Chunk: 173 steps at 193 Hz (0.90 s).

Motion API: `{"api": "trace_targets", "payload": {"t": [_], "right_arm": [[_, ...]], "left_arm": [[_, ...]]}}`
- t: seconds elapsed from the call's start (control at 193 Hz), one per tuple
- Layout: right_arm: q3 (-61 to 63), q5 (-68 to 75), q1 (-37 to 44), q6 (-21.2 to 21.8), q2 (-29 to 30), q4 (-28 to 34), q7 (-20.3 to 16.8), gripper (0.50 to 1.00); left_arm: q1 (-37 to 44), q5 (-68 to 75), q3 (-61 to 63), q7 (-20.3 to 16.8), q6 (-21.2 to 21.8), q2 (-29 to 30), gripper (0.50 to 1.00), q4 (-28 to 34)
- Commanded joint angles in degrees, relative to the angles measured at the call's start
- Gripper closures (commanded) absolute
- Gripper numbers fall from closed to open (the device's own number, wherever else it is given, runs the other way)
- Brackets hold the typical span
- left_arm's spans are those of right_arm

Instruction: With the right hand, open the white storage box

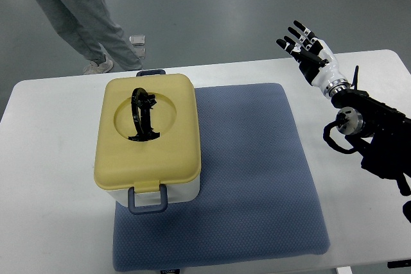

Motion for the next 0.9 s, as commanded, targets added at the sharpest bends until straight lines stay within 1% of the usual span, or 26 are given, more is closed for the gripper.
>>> {"api": "trace_targets", "payload": {"t": [0.0, 0.893], "right_arm": [[0.0, 0.0, 0.1, 0.0, -0.1, 0.0, 0.0, 0.574], [0.0, 0.0, 0.2, -0.1, -0.2, 0.0, 0.0, 0.574]], "left_arm": [[0.0, 0.0, 0.0, 0.1, 0.0, 0.0, 0.500, -0.1], [-0.2, 0.0, 0.0, 0.1, 0.0, 0.0, 0.500, -0.1]]}}
